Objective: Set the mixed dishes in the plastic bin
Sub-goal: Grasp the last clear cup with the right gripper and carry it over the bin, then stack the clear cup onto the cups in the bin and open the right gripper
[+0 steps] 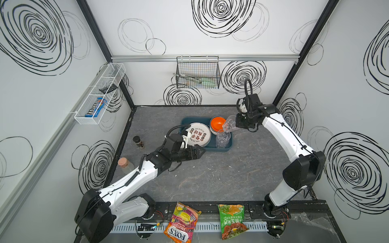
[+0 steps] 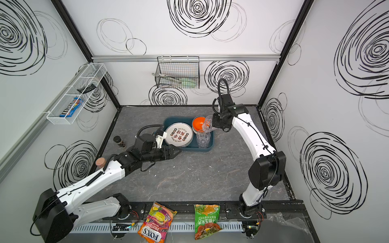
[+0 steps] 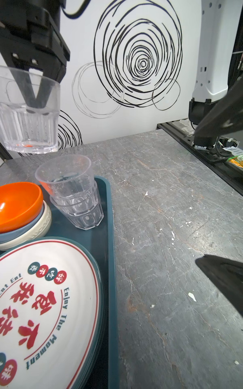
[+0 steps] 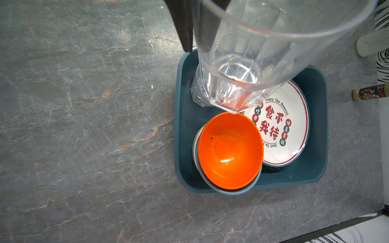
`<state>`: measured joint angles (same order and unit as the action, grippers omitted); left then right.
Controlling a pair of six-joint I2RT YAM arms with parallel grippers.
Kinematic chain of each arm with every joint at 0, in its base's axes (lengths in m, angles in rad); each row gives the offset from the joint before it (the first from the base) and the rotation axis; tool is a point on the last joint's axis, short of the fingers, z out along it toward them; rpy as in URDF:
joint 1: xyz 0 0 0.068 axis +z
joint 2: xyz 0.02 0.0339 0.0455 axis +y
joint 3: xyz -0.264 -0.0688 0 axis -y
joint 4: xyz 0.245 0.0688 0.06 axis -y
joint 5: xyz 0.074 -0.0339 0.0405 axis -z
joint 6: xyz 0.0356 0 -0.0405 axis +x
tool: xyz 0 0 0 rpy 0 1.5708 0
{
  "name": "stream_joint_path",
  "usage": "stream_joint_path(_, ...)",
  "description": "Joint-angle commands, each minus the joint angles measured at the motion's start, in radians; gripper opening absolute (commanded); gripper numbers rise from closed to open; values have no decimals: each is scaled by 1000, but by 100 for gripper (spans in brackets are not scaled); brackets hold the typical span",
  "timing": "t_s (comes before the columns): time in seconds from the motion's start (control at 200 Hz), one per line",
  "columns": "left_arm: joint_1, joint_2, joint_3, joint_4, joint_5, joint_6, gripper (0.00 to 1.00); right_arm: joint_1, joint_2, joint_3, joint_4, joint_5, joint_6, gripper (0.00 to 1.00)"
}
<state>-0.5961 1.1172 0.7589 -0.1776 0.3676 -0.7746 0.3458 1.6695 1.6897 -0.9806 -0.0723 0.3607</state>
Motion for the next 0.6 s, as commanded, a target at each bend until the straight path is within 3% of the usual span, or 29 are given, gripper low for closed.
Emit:
stream_joint_path(0.0, 11, -22, -12, 29, 10, -6, 92, 17, 15, 44, -38, 11, -16, 3)
stream_joint_path(0.595, 27, -33, -44, 48, 18, -15, 91, 105, 96, 128, -130, 79, -41, 3)
